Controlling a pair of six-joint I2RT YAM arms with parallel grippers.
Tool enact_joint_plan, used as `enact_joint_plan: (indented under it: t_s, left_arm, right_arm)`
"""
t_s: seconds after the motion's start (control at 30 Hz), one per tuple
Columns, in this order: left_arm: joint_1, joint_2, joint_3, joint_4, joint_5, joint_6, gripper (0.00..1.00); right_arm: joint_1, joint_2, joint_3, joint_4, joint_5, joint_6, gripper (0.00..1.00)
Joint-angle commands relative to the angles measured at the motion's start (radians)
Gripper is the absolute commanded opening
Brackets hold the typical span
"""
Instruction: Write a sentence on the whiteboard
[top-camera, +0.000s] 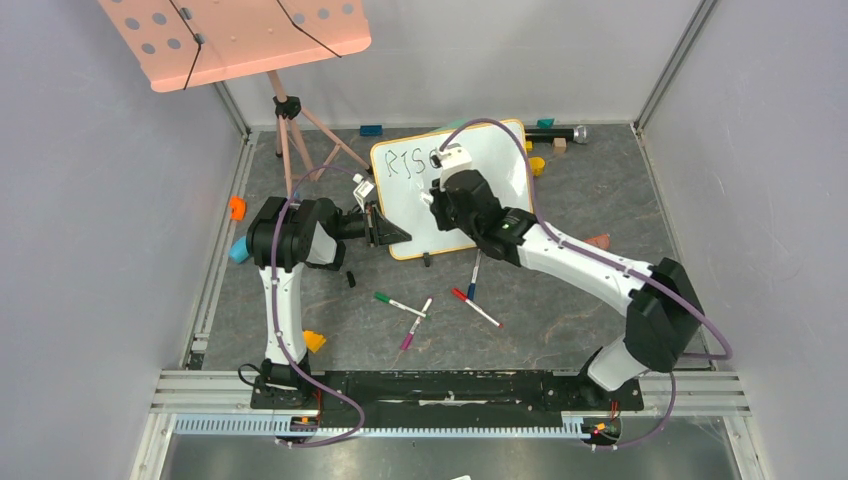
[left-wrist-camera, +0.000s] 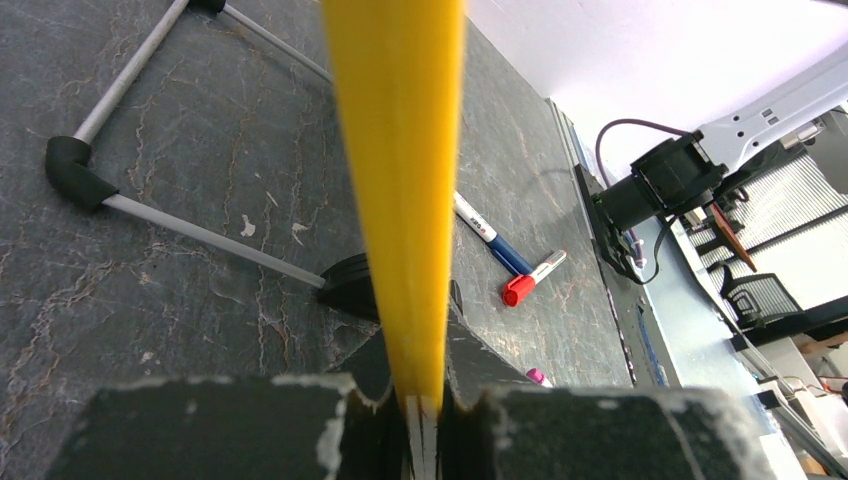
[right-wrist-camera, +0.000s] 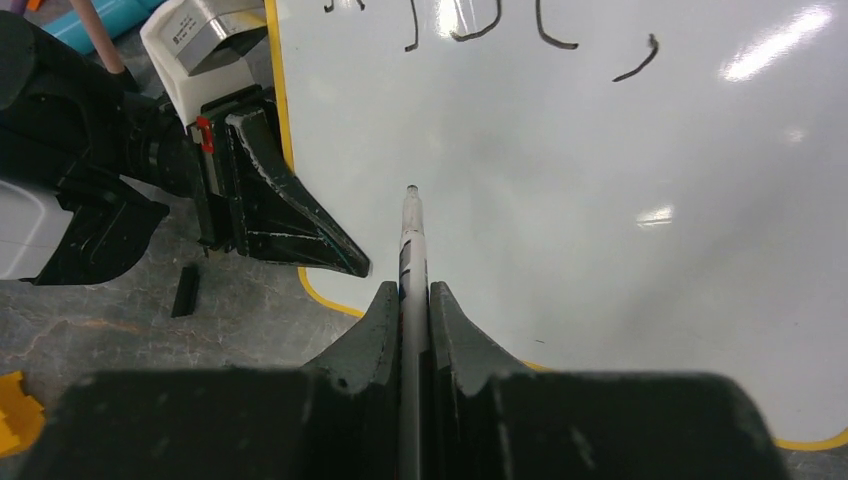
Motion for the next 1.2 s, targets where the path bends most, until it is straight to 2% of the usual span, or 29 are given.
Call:
enact_joint_plan:
  t_s: [0.0,0.47,1.17]
  left_arm:
    - [-0.017,0.028,-0.026,0.052,0.096,0.07,0.02]
    - [-0.017,0.028,-0.026,0.052,0.097,0.07,0.02]
    - [-0.017,0.029,-0.024,0.053,0.097,0.07,0.02]
  right_arm:
    - [0.034,0.058,0.105,-0.005,0.105,-0.038,0.0]
    - [0.1,0.203,0.252,-0.048,0.131,-0.08,0.0]
    - [0.108,0.296,0.32,-0.09,0.182,-0.083,0.0]
